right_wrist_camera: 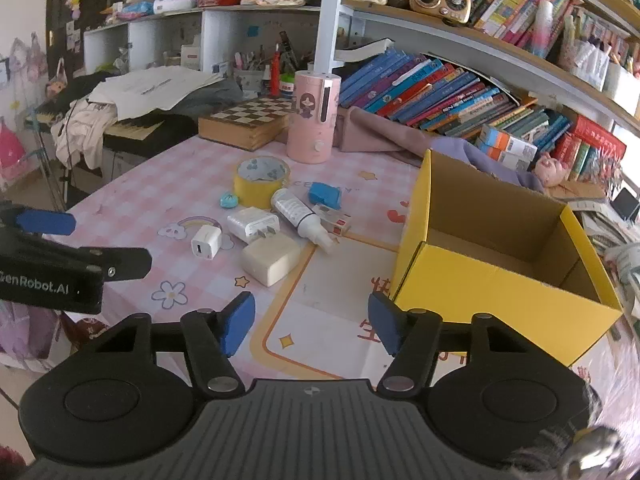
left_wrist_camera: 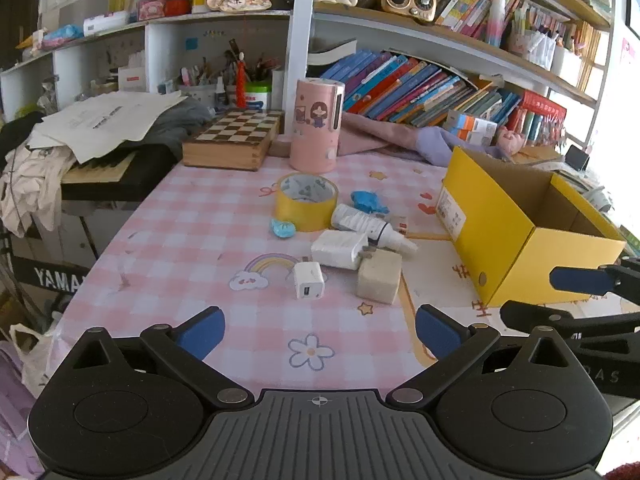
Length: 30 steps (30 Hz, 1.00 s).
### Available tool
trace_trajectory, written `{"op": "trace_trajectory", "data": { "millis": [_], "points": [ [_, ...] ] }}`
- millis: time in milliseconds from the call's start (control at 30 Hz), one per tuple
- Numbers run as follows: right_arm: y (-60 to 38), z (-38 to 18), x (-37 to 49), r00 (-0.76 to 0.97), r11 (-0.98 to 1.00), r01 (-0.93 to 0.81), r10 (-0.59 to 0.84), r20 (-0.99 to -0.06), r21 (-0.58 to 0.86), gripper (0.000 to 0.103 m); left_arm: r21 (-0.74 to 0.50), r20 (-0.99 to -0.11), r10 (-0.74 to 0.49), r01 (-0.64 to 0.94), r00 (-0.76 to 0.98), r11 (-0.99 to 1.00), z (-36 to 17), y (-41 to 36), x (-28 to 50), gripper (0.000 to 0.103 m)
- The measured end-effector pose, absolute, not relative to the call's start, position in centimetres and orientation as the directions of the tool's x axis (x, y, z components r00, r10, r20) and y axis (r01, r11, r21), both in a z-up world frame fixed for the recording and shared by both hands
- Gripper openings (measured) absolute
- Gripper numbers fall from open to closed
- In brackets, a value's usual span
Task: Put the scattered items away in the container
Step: 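Grasp the small white USB charger with the left tool while the right tool grasps the cream block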
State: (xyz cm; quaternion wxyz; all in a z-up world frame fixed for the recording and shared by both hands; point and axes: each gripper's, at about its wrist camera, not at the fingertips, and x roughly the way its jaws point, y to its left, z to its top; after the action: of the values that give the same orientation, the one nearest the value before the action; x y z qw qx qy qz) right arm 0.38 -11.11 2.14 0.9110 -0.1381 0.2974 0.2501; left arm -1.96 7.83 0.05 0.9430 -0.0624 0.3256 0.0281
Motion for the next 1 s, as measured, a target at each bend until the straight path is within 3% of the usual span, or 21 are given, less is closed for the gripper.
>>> {"op": "trace_trajectory", "data": {
  "millis": [333,733,1000],
  "points": [
    [-9.7,1.6,2.2,0.674,0.802,-0.585,0.398,-0.622,-0.121,0.051,-0.093,-0.617,0.002,-0.075,0.787,0.993,-0.3,8.0,-0.1,0.095],
    [-7.0,0.0,7.2,0.594,0.752,-0.651,0.422,-0.685,-0.101,0.05,-0.066,-0.675,0.015,-0.08,0.738,0.995,-1.7,9.0,4.6,0.093],
    [-5.6,-1.5,10.2,0.524,0.732,-0.679,0.424,-0.739,-0.061,0.051,-0.054,-0.724,0.015,-0.079,0.69,0.995,-3.4,9.9,8.3,0.077]
  ]
}}
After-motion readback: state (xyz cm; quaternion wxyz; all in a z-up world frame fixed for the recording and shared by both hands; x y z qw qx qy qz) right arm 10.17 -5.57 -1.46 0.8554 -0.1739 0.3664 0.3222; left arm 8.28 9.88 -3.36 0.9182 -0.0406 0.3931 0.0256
